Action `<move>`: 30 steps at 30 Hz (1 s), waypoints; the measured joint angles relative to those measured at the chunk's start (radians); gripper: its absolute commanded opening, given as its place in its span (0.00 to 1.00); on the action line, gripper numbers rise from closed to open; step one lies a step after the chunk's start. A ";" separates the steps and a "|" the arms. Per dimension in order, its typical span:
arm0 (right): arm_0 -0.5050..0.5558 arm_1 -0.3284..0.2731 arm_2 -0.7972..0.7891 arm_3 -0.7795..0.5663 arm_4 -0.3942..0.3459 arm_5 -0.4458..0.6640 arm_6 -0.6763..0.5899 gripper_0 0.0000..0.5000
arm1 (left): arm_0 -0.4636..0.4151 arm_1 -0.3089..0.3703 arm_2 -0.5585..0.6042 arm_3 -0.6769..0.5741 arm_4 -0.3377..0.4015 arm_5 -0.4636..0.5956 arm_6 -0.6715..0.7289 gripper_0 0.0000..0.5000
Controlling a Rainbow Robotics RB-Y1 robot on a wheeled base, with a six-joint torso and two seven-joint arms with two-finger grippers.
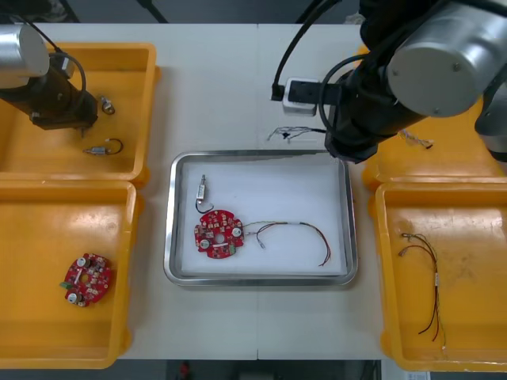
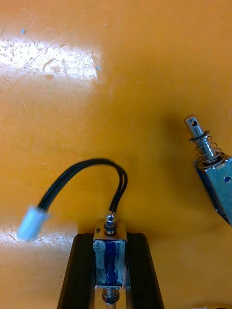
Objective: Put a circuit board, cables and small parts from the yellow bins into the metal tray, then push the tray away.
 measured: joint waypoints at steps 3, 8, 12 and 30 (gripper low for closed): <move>0.000 0.005 0.059 0.029 0.008 -0.079 0.001 0.00 | 0.000 0.000 0.000 0.000 0.000 0.002 0.000 0.00; 0.001 0.010 0.159 0.076 0.038 -0.166 0.031 0.02 | -0.001 0.000 0.000 -0.017 0.000 0.072 0.000 0.00; 0.001 0.010 0.250 0.114 0.064 -0.222 0.047 0.04 | -0.001 0.002 0.005 -0.071 -0.002 0.173 0.000 0.00; 0.004 0.010 0.431 0.239 0.149 -0.411 0.060 0.25 | 0.024 0.035 0.062 -0.505 -0.012 0.570 0.000 0.00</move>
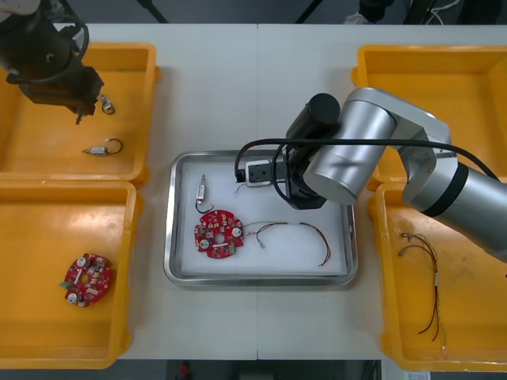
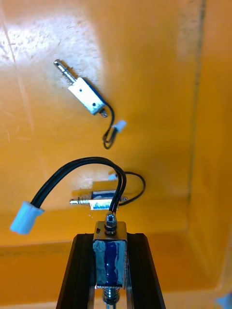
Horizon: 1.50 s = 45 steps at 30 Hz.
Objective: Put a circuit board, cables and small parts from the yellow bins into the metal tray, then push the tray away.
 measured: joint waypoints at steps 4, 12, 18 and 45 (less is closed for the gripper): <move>0.005 0.000 0.002 0.010 0.011 -0.003 0.006 1.00 | 0.025 0.006 0.000 -0.133 0.006 0.087 0.002 0.00; 0.007 0.001 -0.007 0.007 0.010 0.026 0.012 1.00 | 0.062 0.011 0.000 -0.320 0.068 0.169 0.140 0.00; 0.027 0.037 -0.130 -0.043 0.009 0.204 0.011 1.00 | 0.089 0.011 0.000 -0.413 0.082 0.192 0.281 0.00; 0.093 0.205 -0.791 -0.406 0.199 0.552 -0.199 1.00 | 0.181 0.007 -0.237 -0.828 0.188 0.194 0.832 0.00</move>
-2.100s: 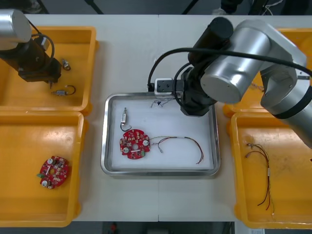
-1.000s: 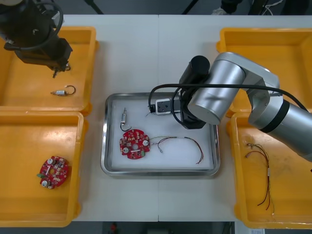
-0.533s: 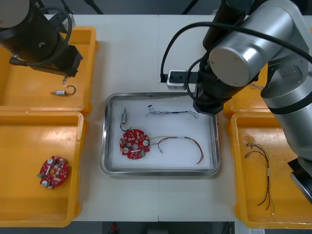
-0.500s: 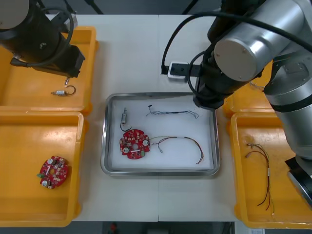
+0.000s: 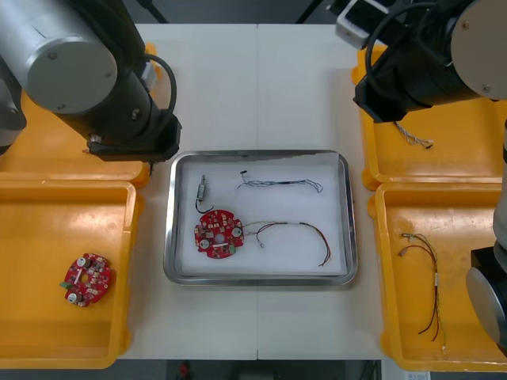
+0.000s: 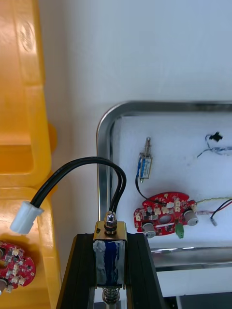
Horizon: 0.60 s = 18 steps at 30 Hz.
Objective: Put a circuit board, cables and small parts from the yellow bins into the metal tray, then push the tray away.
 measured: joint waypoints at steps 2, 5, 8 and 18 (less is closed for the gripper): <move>0.013 0.000 -0.031 -0.010 0.016 0.000 -0.059 1.00 | 0.000 -0.006 -0.026 0.000 0.000 -0.012 -0.004 0.00; 0.032 0.000 -0.070 -0.016 0.026 0.000 -0.114 1.00 | 0.000 -0.023 -0.056 0.006 -0.002 -0.048 -0.004 0.00; 0.052 0.000 -0.101 -0.016 0.042 0.000 -0.193 1.00 | -0.001 -0.048 -0.087 0.032 -0.010 -0.072 -0.004 0.00; 0.174 -0.029 -0.165 -0.017 0.016 0.000 -0.357 1.00 | -0.016 -0.113 -0.220 0.164 -0.072 -0.220 -0.004 0.00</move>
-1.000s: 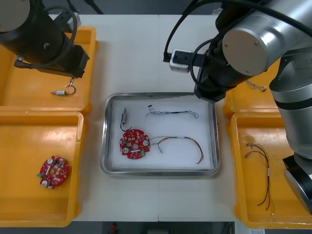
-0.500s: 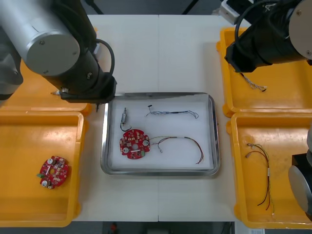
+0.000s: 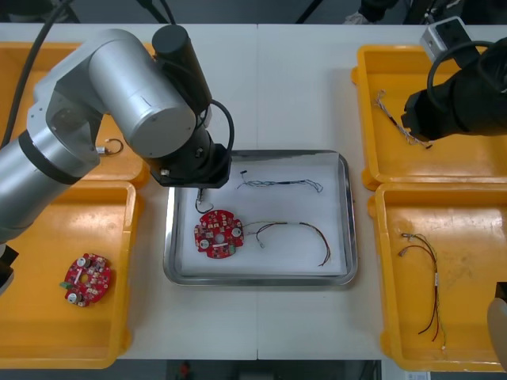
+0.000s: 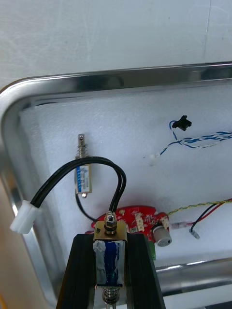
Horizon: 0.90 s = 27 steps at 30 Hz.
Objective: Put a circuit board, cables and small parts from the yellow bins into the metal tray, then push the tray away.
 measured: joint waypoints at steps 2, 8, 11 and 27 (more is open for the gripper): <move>0.029 -0.013 -0.028 -0.002 -0.044 0.000 -0.038 1.00 | -0.002 -0.007 -0.026 0.024 -0.014 -0.036 0.000 0.00; 0.126 -0.049 -0.141 -0.036 -0.149 0.000 -0.085 1.00 | -0.003 -0.027 -0.088 0.085 -0.058 -0.124 0.000 0.00; 0.185 -0.076 -0.178 -0.071 -0.157 0.000 -0.085 1.00 | -0.004 -0.034 -0.109 0.112 -0.070 -0.153 0.000 0.00; 0.415 -0.155 -0.339 -0.116 -0.241 0.000 -0.085 1.00 | -0.009 -0.046 -0.135 0.156 -0.094 -0.215 0.000 1.00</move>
